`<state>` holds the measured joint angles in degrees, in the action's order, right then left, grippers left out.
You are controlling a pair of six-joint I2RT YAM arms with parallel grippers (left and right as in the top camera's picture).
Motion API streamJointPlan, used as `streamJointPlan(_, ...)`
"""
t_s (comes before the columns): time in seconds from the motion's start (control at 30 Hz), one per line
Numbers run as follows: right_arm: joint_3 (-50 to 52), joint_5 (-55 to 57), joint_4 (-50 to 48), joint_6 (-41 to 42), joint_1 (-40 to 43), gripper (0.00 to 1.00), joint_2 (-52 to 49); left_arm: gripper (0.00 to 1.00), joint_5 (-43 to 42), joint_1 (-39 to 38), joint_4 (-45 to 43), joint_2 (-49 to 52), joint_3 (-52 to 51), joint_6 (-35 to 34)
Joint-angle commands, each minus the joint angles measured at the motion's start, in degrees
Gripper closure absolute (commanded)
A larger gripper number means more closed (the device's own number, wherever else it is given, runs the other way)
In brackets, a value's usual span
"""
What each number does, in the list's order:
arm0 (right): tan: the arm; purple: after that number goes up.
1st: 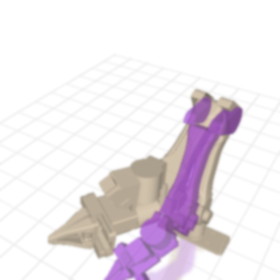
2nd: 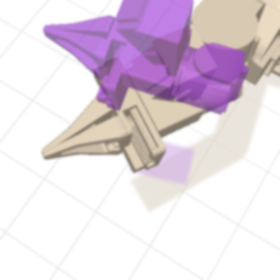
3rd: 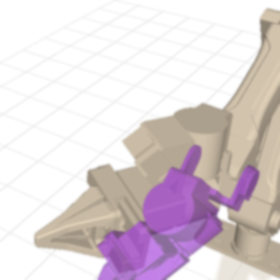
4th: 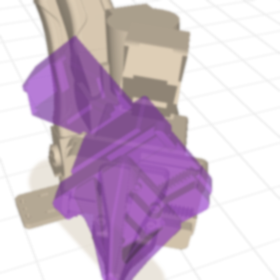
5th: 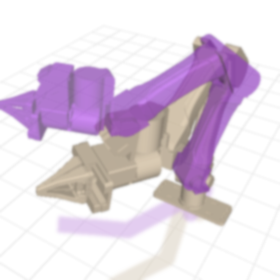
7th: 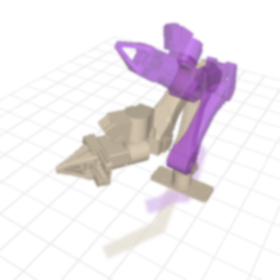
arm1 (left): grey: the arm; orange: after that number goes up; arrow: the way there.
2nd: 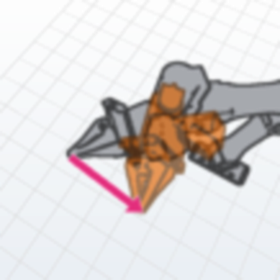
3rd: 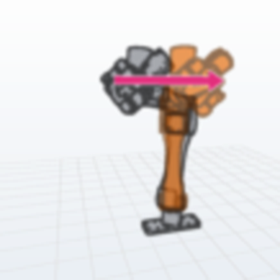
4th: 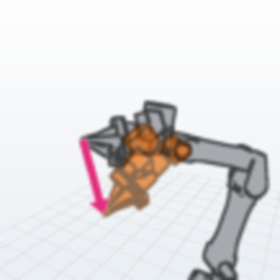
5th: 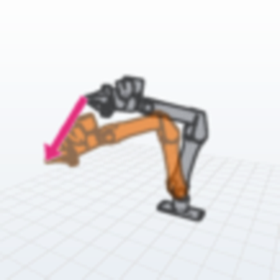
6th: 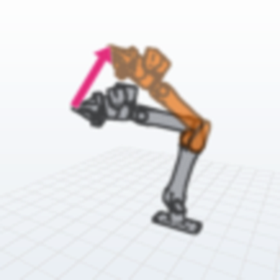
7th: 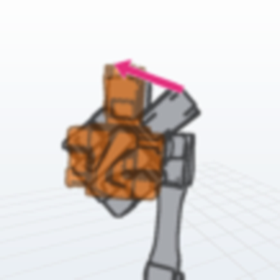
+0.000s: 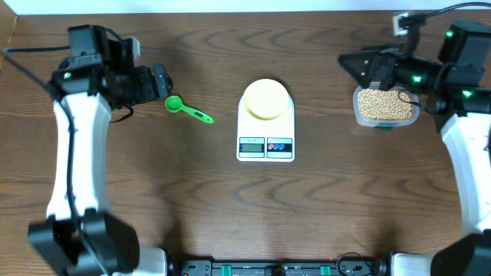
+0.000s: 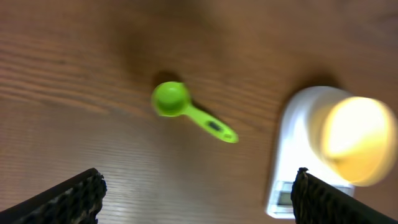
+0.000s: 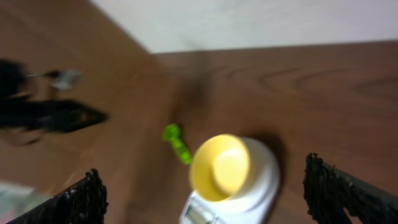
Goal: Scoop item into bowl and weigh 50g on scale
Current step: 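Raise the left arm and move the left gripper over the green scoop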
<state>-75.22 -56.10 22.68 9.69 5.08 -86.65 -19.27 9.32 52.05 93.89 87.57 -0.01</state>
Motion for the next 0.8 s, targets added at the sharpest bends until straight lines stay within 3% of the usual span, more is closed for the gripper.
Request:
streamJointPlan(0.0,-0.48,-7.08,0.15,0.94,-1.77,0.01,-0.04,0.02,5.64,0.15,-0.76,6.03,0.63,1.51)
streamJointPlan(0.2,-0.48,-7.04,0.35,1.01,-4.66,0.01,0.07,0.02,5.68,0.15,-4.70,13.60,0.63,1.51)
streamJointPlan(0.37,-0.48,-7.06,1.05,3.52,-5.18,0.01,0.07,0.20,7.87,0.15,-6.99,17.31,0.63,1.51)
streamJointPlan(0.57,-0.48,-7.04,2.89,3.58,-5.95,0.01,0.07,0.22,8.90,0.15,-8.48,20.37,0.61,2.12)
streamJointPlan(0.77,-0.48,-6.23,3.17,3.63,-6.67,0.01,0.07,0.36,9.94,0.15,-9.51,23.58,0.57,2.62)
